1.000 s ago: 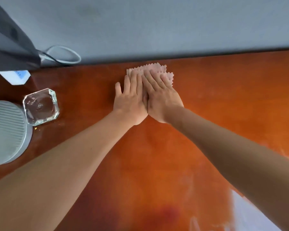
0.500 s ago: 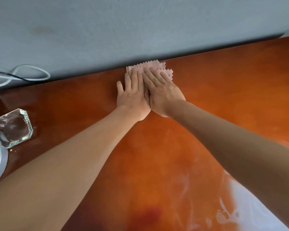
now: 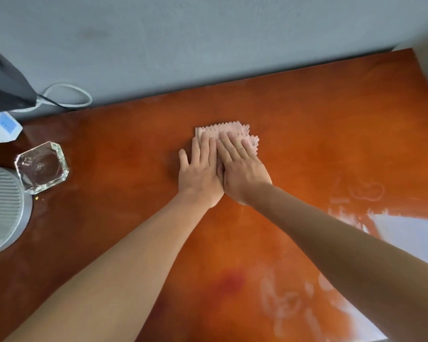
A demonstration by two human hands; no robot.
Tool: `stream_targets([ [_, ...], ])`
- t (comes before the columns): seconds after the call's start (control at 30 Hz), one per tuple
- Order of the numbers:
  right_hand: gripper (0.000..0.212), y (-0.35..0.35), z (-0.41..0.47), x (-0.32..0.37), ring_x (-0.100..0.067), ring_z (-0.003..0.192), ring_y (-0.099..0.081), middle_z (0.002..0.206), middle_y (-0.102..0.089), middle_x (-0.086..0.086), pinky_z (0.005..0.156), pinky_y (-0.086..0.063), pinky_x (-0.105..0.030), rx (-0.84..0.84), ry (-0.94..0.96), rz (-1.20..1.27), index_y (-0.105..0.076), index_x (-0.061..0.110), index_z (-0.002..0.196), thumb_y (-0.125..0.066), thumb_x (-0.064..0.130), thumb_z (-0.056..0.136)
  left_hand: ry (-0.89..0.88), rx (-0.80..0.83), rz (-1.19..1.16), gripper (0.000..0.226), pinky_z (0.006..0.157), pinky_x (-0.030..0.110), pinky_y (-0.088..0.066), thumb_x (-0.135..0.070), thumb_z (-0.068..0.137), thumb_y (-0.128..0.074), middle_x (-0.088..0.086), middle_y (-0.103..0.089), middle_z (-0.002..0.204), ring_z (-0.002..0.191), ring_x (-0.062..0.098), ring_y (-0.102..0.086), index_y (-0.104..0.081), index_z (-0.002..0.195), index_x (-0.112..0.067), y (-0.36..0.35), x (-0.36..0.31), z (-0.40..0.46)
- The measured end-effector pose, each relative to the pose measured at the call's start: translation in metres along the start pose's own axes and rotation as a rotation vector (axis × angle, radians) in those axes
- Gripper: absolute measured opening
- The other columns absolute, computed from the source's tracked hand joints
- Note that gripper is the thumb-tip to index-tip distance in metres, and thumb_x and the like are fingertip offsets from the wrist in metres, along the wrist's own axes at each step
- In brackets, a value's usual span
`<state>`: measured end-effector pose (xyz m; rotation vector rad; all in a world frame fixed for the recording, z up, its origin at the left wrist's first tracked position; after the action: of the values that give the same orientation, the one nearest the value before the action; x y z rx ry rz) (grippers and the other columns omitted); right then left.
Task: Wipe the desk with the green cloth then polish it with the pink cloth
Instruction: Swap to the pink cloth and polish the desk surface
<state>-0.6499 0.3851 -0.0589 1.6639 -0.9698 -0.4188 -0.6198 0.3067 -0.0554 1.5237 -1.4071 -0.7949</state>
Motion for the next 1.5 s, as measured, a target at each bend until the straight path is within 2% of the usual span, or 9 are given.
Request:
stream_targets([
  [0.27, 0.062, -0.053, -0.088, 0.05, -0.02, 0.151, 0.03, 0.166, 0.025, -0.005, 0.126, 0.01, -0.043, 0.047, -0.006, -0.015, 0.02, 0.013, 0.158, -0.005, 0.036, 0.106, 0.013, 0.016, -0.025, 0.072, 0.123, 0.054, -0.011, -0.046, 0.108, -0.011, 0.015, 0.025, 0.166, 0.156, 0.031, 0.012, 0.026, 0.155, -0.006, -0.053, -0.003, -0.101],
  [0.53, 0.063, -0.058, -0.102, 0.055, -0.018, 0.153, 0.025, 0.168, 0.018, -0.004, 0.127, 0.007, -0.041, -0.003, 0.006, 0.031, 0.014, 0.013, 0.16, -0.005, 0.036, 0.104, -0.016, 0.013, -0.018, 0.068, 0.123, 0.054, -0.005, -0.043, 0.108, -0.006, 0.016, 0.024, 0.166, 0.156, 0.032, 0.012, 0.031, 0.149, -0.004, -0.057, -0.005, -0.115],
  [0.63, 0.063, -0.054, -0.09, 0.049, -0.018, 0.153, 0.024, 0.168, 0.02, -0.003, 0.127, 0.007, -0.04, -0.003, 0.003, 0.031, 0.015, 0.014, 0.159, -0.001, 0.037, 0.102, -0.014, 0.024, 0.002, 0.067, 0.123, 0.054, -0.003, -0.042, 0.108, -0.006, 0.015, 0.025, 0.165, 0.155, 0.032, 0.014, 0.027, 0.153, -0.005, -0.051, -0.004, -0.101],
  [0.8, 0.062, -0.028, -0.033, 0.022, -0.018, 0.153, 0.024, 0.168, 0.02, -0.003, 0.126, 0.011, -0.04, -0.019, 0.015, -0.01, 0.016, 0.015, 0.159, -0.005, 0.037, 0.105, -0.002, 0.013, 0.008, 0.067, 0.125, 0.054, -0.004, -0.044, 0.109, -0.007, 0.015, 0.023, 0.166, 0.156, 0.032, 0.013, 0.022, 0.156, -0.006, -0.022, 0.003, -0.043],
  [1.17, 0.065, 0.027, 0.083, -0.023, -0.018, 0.155, 0.017, 0.17, 0.011, -0.003, 0.127, 0.008, -0.04, -0.049, 0.054, -0.03, 0.008, 0.015, 0.161, 0.0, 0.04, 0.102, 0.048, -0.057, -0.004, 0.065, 0.123, 0.054, -0.009, -0.043, 0.106, -0.001, 0.014, 0.017, 0.168, 0.157, 0.031, 0.004, 0.017, 0.158, -0.007, 0.026, 0.024, 0.079],
  [1.5, 0.06, 0.031, 0.084, -0.021, -0.019, 0.155, 0.016, 0.17, 0.012, -0.004, 0.127, 0.006, -0.04, -0.025, 0.036, -0.041, 0.008, 0.014, 0.161, -0.006, 0.039, 0.108, 0.068, -0.036, -0.014, 0.064, 0.123, 0.054, -0.01, -0.043, 0.108, -0.004, 0.01, 0.017, 0.169, 0.157, 0.029, 0.005, 0.014, 0.16, -0.01, 0.031, 0.027, 0.079],
])
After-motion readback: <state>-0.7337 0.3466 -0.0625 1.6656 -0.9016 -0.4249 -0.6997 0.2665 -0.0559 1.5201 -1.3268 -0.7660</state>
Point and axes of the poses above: each hand's wrist, its own z-axis towards the middle knuckle, its own y-axis out of the back of the hand, x = y × z, the point moved 8 cm from there along z, towards the middle knuckle
